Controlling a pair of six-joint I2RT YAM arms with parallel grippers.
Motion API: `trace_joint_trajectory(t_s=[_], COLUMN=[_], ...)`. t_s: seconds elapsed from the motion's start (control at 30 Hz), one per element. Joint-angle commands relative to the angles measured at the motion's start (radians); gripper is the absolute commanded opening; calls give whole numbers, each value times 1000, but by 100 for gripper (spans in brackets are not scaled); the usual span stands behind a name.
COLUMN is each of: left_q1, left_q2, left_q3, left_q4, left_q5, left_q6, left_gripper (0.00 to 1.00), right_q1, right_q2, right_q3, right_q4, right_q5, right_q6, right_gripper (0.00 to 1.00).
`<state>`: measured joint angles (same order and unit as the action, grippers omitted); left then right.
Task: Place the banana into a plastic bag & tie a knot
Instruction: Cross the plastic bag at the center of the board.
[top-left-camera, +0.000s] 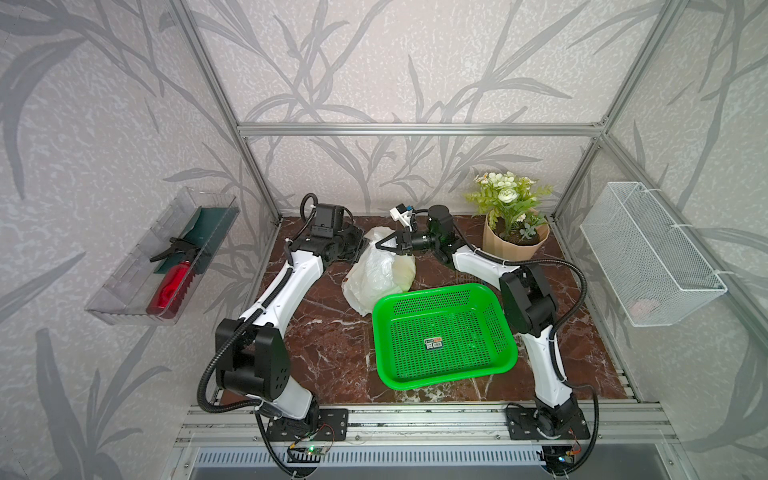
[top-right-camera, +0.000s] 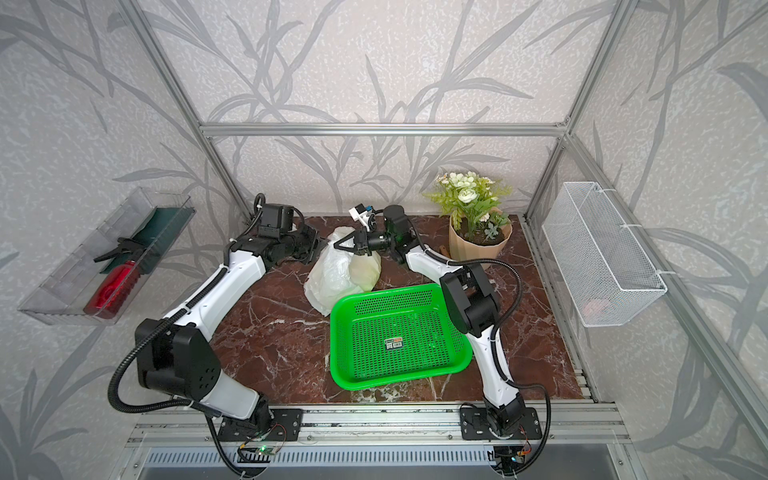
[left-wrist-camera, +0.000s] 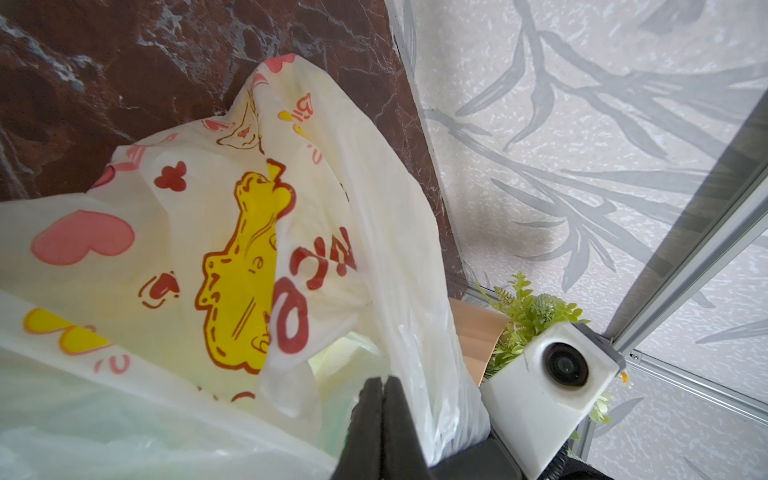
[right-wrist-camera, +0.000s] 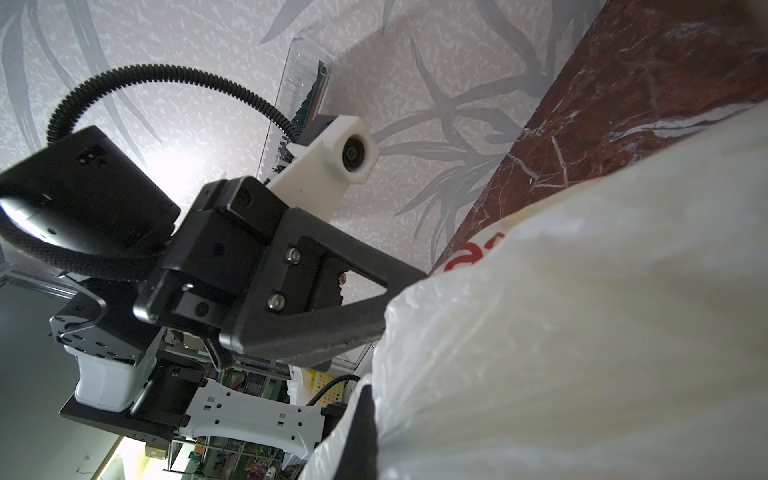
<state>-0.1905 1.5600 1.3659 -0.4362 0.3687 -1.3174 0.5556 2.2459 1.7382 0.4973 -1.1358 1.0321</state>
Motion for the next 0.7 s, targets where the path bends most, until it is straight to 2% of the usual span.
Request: trace_joint_trajectory(t_s=[0.0,0.1,0.23,0.4,0.53,0.67], left_q1=[-4,-4,-4,-4,-4,-4], left_q2=[-9,-14,-16,-19,-23,-20], left_q3=[9,15,25,19,13,13], left_q4=[2,-5,-15,-15,-10,-10], left_q5=[0,-13,-20,-20,-21,-16], left_q6=[-4,17,35,50,52,55], left_gripper=[0,0,0,0,0,0], right_q1=[5,4,-7,-42,-59,-62], right_q2=[6,-9,-59,-203,-325,-438], right_q3=[35,26,-17,-146,-242,-347], right_q4=[31,-3,-98,-298,-442,-473], right_q5=[-22,-15,18,117,205,249], right_q6=[-6,-32,-110,-280,-385,-421], right_gripper=[0,2,23,43,53,62])
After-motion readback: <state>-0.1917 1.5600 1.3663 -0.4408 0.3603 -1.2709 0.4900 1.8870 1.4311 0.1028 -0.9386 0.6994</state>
